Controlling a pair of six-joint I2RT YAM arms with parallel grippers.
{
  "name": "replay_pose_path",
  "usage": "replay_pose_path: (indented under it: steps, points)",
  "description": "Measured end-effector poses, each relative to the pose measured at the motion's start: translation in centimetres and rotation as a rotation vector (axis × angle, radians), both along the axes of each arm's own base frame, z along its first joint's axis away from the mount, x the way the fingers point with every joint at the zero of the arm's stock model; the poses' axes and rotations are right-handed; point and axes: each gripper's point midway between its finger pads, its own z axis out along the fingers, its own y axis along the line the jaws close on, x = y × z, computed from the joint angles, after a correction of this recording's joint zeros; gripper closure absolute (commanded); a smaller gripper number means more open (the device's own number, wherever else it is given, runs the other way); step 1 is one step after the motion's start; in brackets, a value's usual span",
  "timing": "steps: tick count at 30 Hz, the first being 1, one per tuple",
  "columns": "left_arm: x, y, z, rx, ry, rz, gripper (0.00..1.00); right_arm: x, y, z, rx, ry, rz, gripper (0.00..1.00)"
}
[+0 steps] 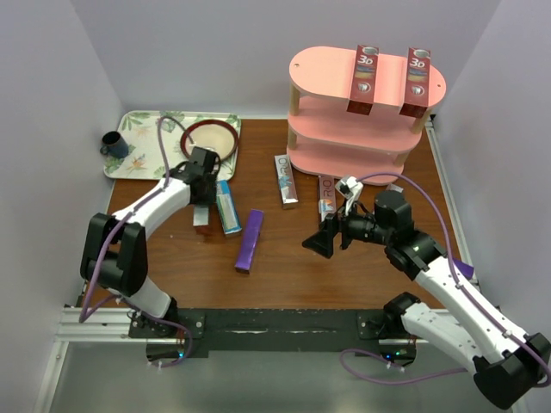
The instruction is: Place and organize the toothpastes onto the shelf
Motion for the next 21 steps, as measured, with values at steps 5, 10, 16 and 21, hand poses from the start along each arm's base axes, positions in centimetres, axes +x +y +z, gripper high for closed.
replay_pose_path:
  steps: [5,10,16,21]
  points:
    - [-1.7,-5.9,2.5,-0.11,0.011,-0.298,0.7,-0.4,0.4,-0.2,-0.001,0.011,0.023,0.02]
    - [-3.5,-10.5,5.7,-0.227,0.017,-0.53,0.71,-0.8,1.0,-0.3,-0.007,0.008,0.056,0.02]
    - [-7.6,-15.5,8.8,-0.334,0.006,-0.833,0.73,-0.6,2.3,-1.5,-0.047,0.02,0.101,0.01]
    - [-11.0,-17.7,10.3,-0.375,0.012,-1.035,0.79,0.3,2.6,-1.2,-0.07,-0.028,0.107,0.01]
